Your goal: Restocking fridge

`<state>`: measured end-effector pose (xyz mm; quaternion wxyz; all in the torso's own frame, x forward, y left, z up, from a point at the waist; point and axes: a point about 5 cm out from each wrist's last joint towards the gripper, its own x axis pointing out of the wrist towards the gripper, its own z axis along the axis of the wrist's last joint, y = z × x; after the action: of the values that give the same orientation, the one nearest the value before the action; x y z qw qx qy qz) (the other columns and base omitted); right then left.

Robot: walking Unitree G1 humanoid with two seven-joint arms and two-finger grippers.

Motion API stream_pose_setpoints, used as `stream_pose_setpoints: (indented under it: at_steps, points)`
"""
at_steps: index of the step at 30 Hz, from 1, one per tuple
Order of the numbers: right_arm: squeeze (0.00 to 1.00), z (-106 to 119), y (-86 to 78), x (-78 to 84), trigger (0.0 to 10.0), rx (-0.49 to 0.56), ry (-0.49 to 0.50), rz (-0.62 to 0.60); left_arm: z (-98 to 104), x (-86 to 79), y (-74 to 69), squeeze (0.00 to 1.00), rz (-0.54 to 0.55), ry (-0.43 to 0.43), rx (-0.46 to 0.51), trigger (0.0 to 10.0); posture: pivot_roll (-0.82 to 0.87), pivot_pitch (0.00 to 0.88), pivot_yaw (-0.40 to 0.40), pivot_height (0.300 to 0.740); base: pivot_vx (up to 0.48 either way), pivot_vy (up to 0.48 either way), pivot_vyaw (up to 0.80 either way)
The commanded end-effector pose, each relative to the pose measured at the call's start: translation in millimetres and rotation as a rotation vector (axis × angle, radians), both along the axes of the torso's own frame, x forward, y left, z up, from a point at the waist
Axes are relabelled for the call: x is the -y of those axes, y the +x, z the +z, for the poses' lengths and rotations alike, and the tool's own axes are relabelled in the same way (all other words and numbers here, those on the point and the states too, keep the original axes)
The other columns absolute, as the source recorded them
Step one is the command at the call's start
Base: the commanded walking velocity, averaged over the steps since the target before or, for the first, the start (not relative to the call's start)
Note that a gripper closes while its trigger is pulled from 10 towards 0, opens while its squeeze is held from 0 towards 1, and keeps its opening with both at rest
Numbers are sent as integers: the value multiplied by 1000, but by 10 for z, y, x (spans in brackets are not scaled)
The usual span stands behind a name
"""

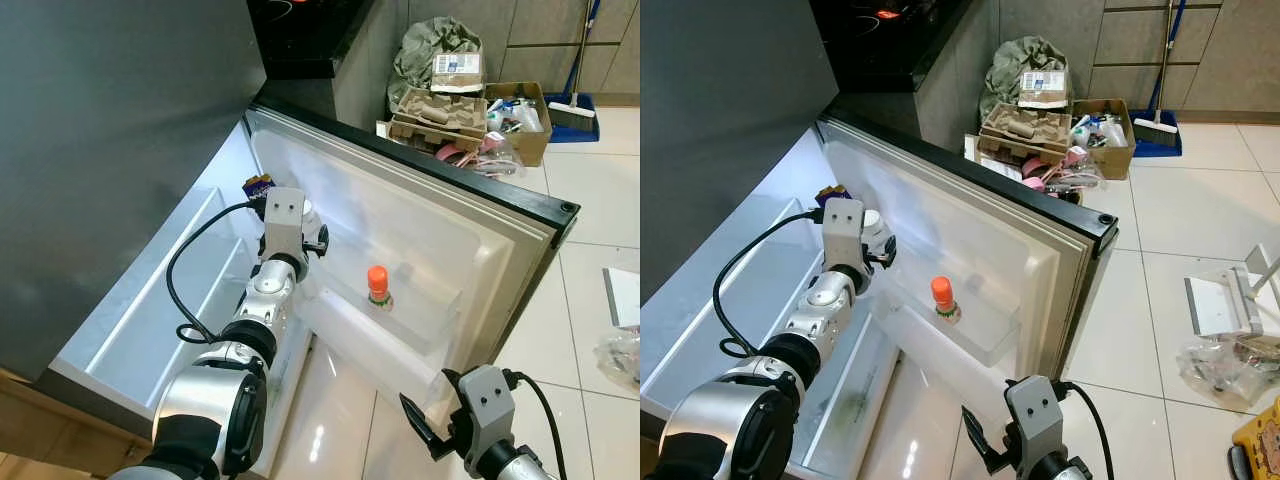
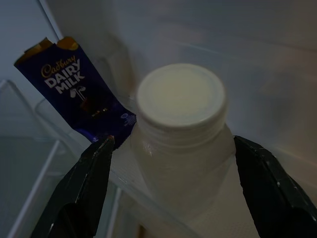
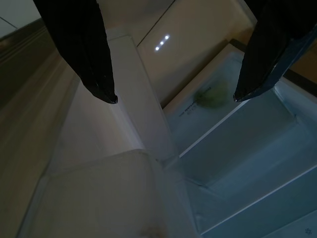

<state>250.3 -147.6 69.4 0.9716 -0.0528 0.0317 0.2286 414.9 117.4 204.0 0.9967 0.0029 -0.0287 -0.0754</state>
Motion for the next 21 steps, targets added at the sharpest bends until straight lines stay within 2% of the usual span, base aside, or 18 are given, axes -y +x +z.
stream_pose_setpoints:
  at_steps: [1, 5, 11, 21]
  points:
    - [0, -71, -50, -4, 10000, -36, 2, 1, -95, -118, -18, 0, 21, -21, -27, 10000, -155, 298, 143, 740, 0, 0, 0]
    - [0, -71, -48, -3, 10000, -36, 1, 1, -65, -133, -18, 0, 14, -20, -1, 10000, -154, 298, 143, 740, 0, 0, 0]
    - [0, -69, -44, -2, 10000, -33, 2, 2, 2, -147, -28, 0, -37, -71, 61, 10000, -153, 295, 141, 740, 0, 0, 0]
    - [0, -67, -37, -3, 10000, -29, -1, 5, 0, -327, -101, 0, -45, 24, 172, 10000, -149, 289, 141, 740, 0, 0, 0]
